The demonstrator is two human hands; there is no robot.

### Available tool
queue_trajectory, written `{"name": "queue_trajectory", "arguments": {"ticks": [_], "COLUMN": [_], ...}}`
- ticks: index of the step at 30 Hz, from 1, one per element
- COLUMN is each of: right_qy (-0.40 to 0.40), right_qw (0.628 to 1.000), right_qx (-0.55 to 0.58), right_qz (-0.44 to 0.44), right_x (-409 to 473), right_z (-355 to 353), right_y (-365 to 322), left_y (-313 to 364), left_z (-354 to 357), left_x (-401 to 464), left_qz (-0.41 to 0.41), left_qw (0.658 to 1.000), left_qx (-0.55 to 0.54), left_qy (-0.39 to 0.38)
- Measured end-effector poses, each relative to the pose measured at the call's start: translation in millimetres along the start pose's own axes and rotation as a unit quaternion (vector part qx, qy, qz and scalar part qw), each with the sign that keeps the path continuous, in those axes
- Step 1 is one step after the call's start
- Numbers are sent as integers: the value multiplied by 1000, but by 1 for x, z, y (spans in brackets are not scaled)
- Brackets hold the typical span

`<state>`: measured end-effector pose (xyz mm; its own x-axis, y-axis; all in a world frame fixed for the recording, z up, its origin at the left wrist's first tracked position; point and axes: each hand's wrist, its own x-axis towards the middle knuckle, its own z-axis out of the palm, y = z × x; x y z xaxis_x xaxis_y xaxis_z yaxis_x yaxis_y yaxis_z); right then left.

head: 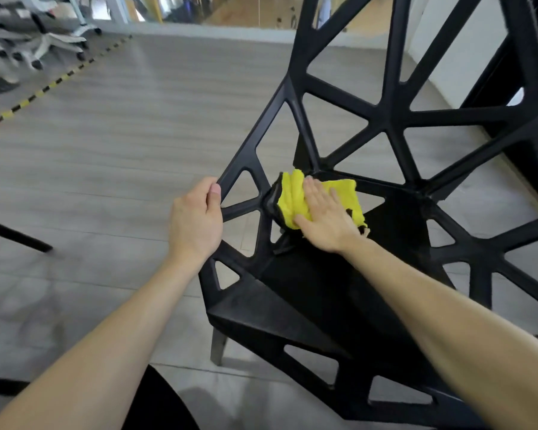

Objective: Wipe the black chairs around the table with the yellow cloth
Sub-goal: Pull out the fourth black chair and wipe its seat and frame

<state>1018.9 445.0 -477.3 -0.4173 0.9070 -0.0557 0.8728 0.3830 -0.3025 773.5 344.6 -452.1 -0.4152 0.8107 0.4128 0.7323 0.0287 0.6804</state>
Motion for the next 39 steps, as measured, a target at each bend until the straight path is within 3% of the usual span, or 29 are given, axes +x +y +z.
{"name": "queue_trajectory", "arguments": {"ticks": [3,5,7,10,11,15,17,19,21,23,25,28,31,34,36,39], "right_qy": [-33,-29,-8,33,38,4,23,127,254,313,298,229,179,281,280,196], "right_qw": [976,953,965,997,998,969,964,970,948,916,913,945,958,928,923,955], "right_qx": [85,72,31,-39,-39,100,120,135,171,205,190,126,120,208,224,95], "right_qz": [-199,-291,-261,-57,-43,-224,-236,-155,-86,-144,-204,-195,-188,-125,-140,-199], "right_x": [-49,-58,-31,6,6,-38,-43,-24,5,26,32,-8,-29,12,21,-8], "right_z": [11,19,15,5,6,6,-9,-37,-71,-90,-68,-6,-17,-60,-52,-14], "right_y": [-56,-58,-31,0,-2,-27,-23,-32,-57,-94,-114,-80,-48,-82,-97,-51], "left_y": [-1,-1,-2,-5,-5,-5,-3,-2,-2,-3,-5,-5,-3,-3,0,6], "left_z": [-1,-2,-3,-1,-1,0,-1,-1,0,1,1,0,-1,1,-1,1], "left_x": [-1,-4,-6,-7,-7,-5,-7,-8,-8,-7,-7,-8,-7,-4,-3,-5], "left_qz": [3,9,3,-14,-17,-20,-22,-30,-43,-52,-47,-34,-35,-47,-63,-91], "left_qw": [999,999,999,999,998,998,998,997,996,995,995,995,995,995,994,987], "left_qx": [-32,-41,-42,-49,-52,-60,-60,-64,-72,-80,-84,-86,-83,-76,-78,-107], "left_qy": [17,22,12,4,5,21,26,30,30,28,31,34,37,34,50,74]}}
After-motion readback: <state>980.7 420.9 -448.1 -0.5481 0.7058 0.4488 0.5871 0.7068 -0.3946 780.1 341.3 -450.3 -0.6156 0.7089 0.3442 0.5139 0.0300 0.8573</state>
